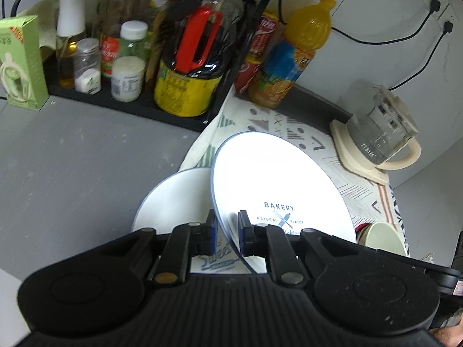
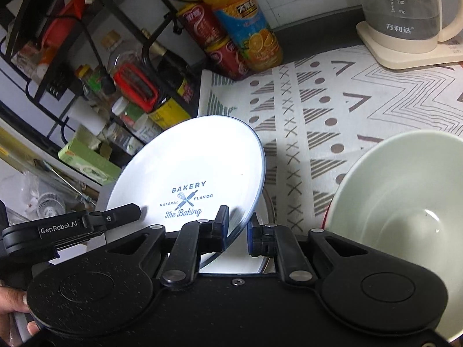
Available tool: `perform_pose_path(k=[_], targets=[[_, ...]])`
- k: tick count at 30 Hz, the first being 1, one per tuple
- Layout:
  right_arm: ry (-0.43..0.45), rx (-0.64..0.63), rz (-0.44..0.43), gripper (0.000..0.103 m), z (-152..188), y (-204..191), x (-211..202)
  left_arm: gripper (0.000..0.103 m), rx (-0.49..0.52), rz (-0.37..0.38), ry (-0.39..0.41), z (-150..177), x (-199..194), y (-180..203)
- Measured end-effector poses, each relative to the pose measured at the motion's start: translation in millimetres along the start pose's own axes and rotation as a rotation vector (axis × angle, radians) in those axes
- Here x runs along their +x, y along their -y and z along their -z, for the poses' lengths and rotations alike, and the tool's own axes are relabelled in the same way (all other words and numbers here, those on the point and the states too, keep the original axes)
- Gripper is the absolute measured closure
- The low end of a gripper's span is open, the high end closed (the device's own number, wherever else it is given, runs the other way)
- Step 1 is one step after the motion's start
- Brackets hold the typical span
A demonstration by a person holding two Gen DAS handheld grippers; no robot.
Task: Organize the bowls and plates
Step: 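Lower the Bakery plate onto the Sweet Bakery plate and open both grippers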
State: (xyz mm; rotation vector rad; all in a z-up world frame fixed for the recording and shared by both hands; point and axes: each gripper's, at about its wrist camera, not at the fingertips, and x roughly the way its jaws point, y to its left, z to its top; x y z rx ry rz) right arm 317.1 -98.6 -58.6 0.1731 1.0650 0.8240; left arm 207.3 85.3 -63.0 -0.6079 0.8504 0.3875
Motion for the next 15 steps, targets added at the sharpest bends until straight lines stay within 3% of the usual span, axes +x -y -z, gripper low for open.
perform_pose_path(k=[15], targets=[[-0.049,-0.073,0.129,0.090,17,-16,17,0.090,-0.011,-0.031,-0.094,31,20,-20]])
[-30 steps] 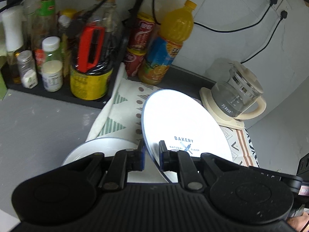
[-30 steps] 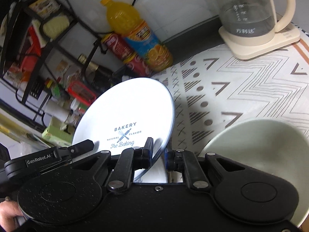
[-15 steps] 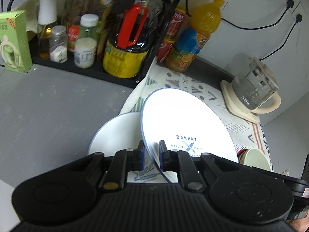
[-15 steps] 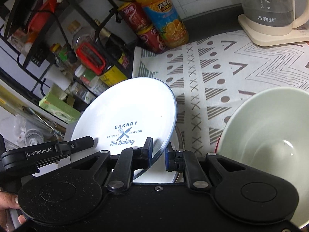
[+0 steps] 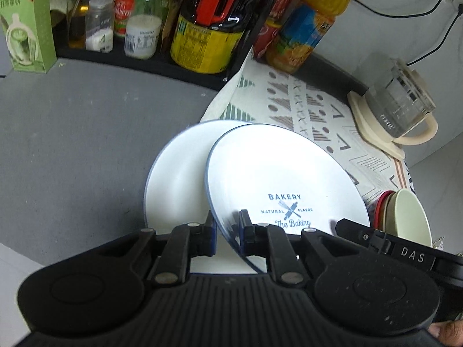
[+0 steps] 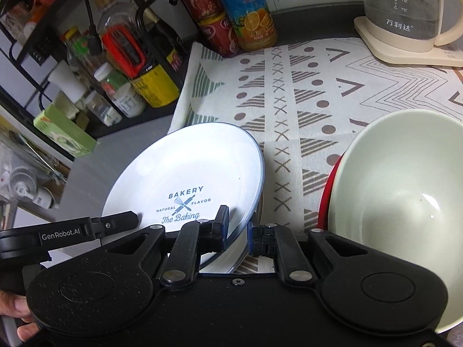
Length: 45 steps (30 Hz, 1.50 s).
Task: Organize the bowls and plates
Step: 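Lower the Bakery plate onto the Sweet Bakery plate and open both grippers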
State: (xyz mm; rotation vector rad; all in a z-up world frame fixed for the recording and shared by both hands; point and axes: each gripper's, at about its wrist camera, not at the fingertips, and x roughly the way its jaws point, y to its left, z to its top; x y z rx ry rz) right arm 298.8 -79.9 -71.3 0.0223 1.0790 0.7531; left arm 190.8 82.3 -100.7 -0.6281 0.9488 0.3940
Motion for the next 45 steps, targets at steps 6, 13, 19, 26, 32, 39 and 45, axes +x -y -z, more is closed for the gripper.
perform_pose_path(k=[6,13,19,26,32,39,45], targets=[[-0.007,-0.037,0.050,0.090,3,-7,4,0.087,-0.007,-0.002,-0.037,7,11,-3],[-0.014,-0.091,0.104,0.090,6,-14,7,0.083,-0.044,0.009,-0.081,16,22,-9],[-0.024,-0.109,0.123,0.090,8,-18,9,0.082,-0.039,-0.009,-0.088,15,24,-9],[-0.046,-0.105,0.117,0.087,10,-20,15,0.080,0.021,-0.082,-0.088,19,25,-2],[-0.056,-0.127,0.123,0.083,12,-24,19,0.079,0.076,-0.125,-0.075,18,25,3],[-0.045,-0.115,0.099,0.080,11,-22,14,0.081,0.118,-0.205,-0.060,8,25,6],[-0.021,-0.118,0.060,0.080,9,-25,6,0.082,0.120,-0.234,-0.056,1,24,4]])
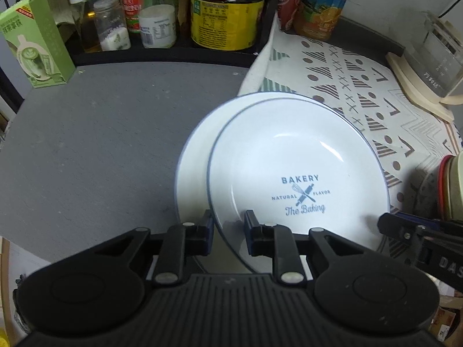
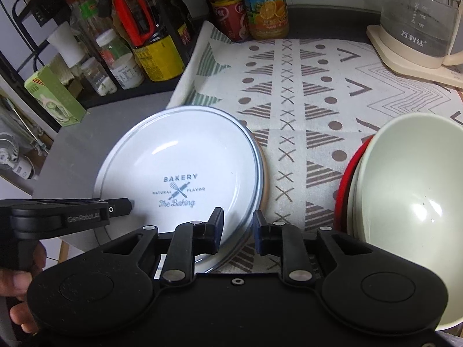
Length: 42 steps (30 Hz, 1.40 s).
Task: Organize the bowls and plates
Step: 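Lower the Bakery plate onto the Sweet Bakery plate and open both grippers, then move both grippers to the rim of the green-and-red bowl stack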
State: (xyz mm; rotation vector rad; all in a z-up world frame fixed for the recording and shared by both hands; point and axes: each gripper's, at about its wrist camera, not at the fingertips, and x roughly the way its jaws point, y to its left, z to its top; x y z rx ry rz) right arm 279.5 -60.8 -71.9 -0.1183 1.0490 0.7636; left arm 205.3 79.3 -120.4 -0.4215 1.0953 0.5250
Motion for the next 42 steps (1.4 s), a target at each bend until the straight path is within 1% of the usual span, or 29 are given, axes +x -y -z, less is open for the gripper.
perform_pose_path(k=[2,3,4,7,9,11,12,14,15,16,17,20,22,24,26,28,31,35,39,42], targets=[[0.009,-0.010,-0.014,0.077,-1,-2,-2,0.082,-0.013,-0.002,-0.001,-3,-2,-2],[0.013,-0.010,-0.017,0.073,-2,-3,-3,0.082,-0.016,-0.002,-0.002,-5,-3,-2],[0.018,-0.007,-0.019,0.071,-3,-3,-4,0.080,-0.015,-0.002,0.001,-6,-6,-2],[0.029,0.005,-0.033,0.070,-6,-3,-6,0.079,0.007,-0.013,0.032,-10,-17,-1],[0.045,0.015,-0.041,0.069,-9,-4,-10,0.074,-0.001,-0.001,0.044,-13,-23,-2],[0.064,0.026,-0.049,0.065,-12,-3,-14,0.064,-0.013,0.006,0.055,-16,-28,-3],[0.079,0.030,-0.050,0.062,-13,-3,-17,0.061,-0.015,0.007,0.063,-17,-31,-3],[0.110,0.036,-0.047,0.057,-16,-2,-25,0.050,-0.017,0.007,0.078,-19,-36,-3],[0.125,0.045,-0.045,0.052,-18,-1,-29,0.047,-0.019,0.014,0.085,-20,-39,-3],[0.143,0.055,-0.042,0.049,-19,1,-34,0.041,-0.023,0.023,0.091,-22,-42,-3],[0.157,0.063,-0.041,0.048,-21,4,-38,0.035,-0.027,0.029,0.097,-23,-45,-3],[0.194,0.077,-0.031,0.040,-22,8,-49,0.023,-0.029,0.030,0.122,-28,-52,-2],[0.213,0.065,-0.011,0.021,-21,9,-56,0.020,-0.020,0.023,0.142,-31,-57,0],[0.219,0.055,0.008,0.013,-19,10,-61,0.019,-0.006,0.028,0.151,-32,-61,2],[0.224,0.047,0.022,0.010,-18,10,-65,0.018,0.001,0.035,0.148,-32,-65,4],[0.237,0.049,0.028,0.005,-16,12,-71,0.017,0.010,0.036,0.152,-31,-68,6],[0.250,0.061,0.031,0.001,-13,16,-79,0.014,0.027,0.031,0.154,-29,-71,9],[0.270,0.081,0.033,0.000,-6,22,-92,0.013,0.057,0.028,0.154,-25,-78,12],[0.280,0.098,0.043,0.000,2,27,-102,0.012,0.052,0.042,0.152,-20,-85,12],[0.289,0.112,0.065,0.000,10,30,-108,0.008,0.066,0.050,0.159,-15,-90,17]])
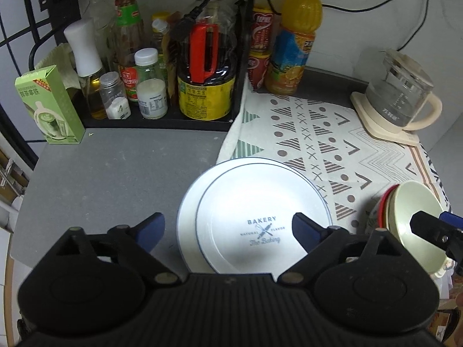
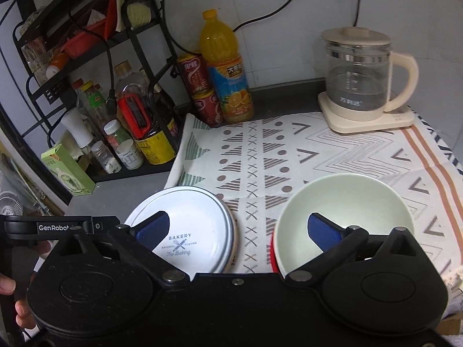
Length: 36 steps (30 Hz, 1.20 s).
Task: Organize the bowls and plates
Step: 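Move both grippers to the rim of the green-and-red bowl stack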
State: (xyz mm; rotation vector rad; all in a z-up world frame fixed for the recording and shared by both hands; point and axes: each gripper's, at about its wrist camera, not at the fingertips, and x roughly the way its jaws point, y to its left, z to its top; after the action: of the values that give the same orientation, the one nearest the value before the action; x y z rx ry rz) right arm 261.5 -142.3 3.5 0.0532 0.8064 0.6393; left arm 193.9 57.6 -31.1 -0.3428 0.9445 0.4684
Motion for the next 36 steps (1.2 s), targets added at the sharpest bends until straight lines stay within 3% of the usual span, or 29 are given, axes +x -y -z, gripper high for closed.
perform_pose_path(k=[6,25,36], targets=[[0.010,0.023,0.048,0.000,13,10,-15,0.000,0.018,0.031,0.014,8,-8,14],[0.062,0.158,0.165,0.000,45,66,-64,0.000,0.151,0.225,-0.040,23,-15,95],[0.037,0.248,0.209,0.000,52,101,-60,0.001,0.188,0.220,-0.077,17,3,132]])
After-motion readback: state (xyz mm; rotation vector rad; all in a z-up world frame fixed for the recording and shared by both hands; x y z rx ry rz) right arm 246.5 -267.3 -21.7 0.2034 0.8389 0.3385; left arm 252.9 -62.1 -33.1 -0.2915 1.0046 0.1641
